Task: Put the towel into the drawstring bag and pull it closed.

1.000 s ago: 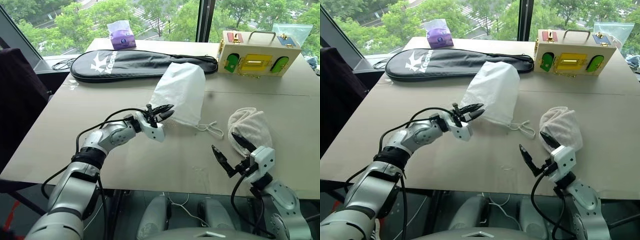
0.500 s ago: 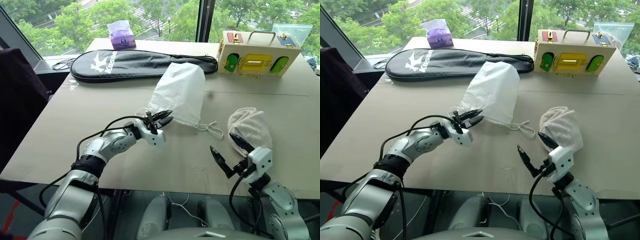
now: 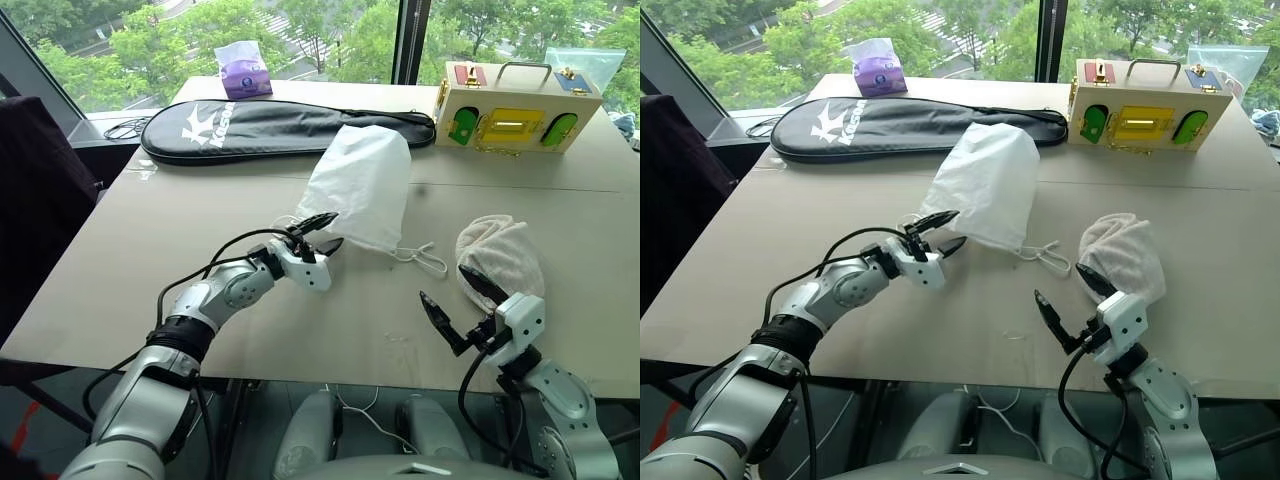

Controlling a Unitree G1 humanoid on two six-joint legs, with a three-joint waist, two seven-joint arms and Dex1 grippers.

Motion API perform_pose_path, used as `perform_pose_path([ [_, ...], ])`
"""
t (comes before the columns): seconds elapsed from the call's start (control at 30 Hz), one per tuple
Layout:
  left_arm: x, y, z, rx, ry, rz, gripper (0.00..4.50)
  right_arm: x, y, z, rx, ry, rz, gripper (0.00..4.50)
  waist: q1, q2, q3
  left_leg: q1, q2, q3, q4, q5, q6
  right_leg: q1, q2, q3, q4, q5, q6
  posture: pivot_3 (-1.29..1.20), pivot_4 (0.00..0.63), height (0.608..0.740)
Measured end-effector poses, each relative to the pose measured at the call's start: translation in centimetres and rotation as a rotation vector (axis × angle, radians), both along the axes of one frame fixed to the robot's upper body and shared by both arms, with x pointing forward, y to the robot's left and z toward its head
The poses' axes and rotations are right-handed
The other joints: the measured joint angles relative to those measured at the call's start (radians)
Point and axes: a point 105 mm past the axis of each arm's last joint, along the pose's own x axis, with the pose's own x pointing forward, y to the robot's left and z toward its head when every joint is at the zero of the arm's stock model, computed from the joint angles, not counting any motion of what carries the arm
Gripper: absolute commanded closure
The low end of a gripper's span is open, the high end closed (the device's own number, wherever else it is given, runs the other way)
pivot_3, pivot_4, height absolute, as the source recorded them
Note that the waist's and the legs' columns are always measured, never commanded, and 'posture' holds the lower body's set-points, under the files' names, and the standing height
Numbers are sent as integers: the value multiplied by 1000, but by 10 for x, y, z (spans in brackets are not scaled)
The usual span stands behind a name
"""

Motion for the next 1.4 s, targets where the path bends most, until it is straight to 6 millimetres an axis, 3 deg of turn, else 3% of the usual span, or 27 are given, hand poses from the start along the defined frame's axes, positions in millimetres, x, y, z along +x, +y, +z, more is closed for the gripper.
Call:
perform_pose_path([
  [0.4, 11, 0, 10, 20, -65, 31, 1582, 0, -1, -1, -2, 4, 2, 0, 0, 0, 0, 0, 0, 0, 0, 0, 0, 0, 0, 0, 0, 0, 0, 0, 150, 740],
  [0.5, 12, -1, 13, 17, -76, 31, 2330, 0, -1, -1, -2, 4, 2, 0, 0, 0, 0, 0, 0, 0, 0, 0, 0, 0, 0, 0, 0, 0, 0, 0, 150, 740],
  [0.63, 12, -1, 13, 13, -72, 29, 4181, 0, 0, -1, -2, 4, 2, 0, 0, 0, 0, 0, 0, 0, 0, 0, 0, 0, 0, 0, 0, 0, 0, 0, 150, 740],
  [0.67, 12, -1, 15, 7, -72, 28, 4373, 0, 0, -1, -2, 4, 3, 0, 0, 0, 0, 0, 0, 0, 0, 0, 0, 0, 0, 0, 0, 0, 0, 0, 150, 740],
  [0.87, 15, -5, 36, -76, -104, 38, 4373, 4, -5, 9, -10, -40, -15, 0, 0, 0, 0, 0, 0, 0, 0, 0, 0, 0, 0, 0, 0, 0, 0, 0, 150, 740],
  [1.07, 35, 10, 83, -334, -36, 190, 4373, 34, -55, 27, -125, -52, -232, 0, 0, 0, 0, 0, 0, 0, 1, 0, 0, 0, 0, 0, 1, 0, 0, 0, 150, 740],
  [1.23, 49, 50, 132, -657, 61, 396, 4373, 51, -99, 34, -194, 88, -355, 0, -5, 0, 0, -1, 0, 0, 1, 0, 0, 0, 0, 0, 0, 0, 0, 0, 150, 740],
  [1.4, 49, 84, 139, -816, 201, 658, 4373, 62, -127, 47, -112, 199, -393, 0, -17, -1, 1, -1, 0, 0, 1, 0, 0, 0, 1, 0, 1, 0, 0, 0, 150, 740],
])
